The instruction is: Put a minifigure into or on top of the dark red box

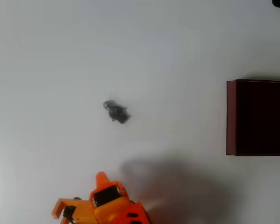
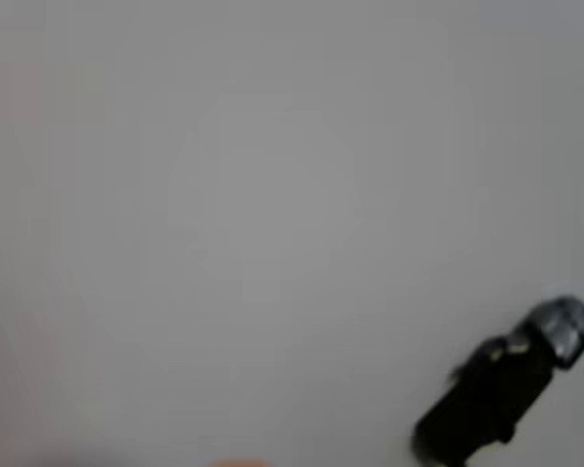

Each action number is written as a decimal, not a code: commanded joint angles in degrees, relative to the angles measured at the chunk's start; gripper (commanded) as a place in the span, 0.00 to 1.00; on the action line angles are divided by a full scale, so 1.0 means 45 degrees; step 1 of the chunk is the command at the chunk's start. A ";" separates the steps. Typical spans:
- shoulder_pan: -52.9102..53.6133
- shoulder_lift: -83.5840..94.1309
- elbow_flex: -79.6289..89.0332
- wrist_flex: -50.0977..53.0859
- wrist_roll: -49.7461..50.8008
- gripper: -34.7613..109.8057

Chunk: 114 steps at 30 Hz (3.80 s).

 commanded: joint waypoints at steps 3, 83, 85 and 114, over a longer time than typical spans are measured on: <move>0.0273 0.0020 0.0098 0.0020 0.1641 0.26; 0.3926 -1.7969 -0.7246 -0.7266 0.9844 0.37; 0.3906 -1.8223 -0.7500 -0.7090 0.9805 0.36; 0.3906 -2.0469 -0.9727 -0.5605 0.9824 0.35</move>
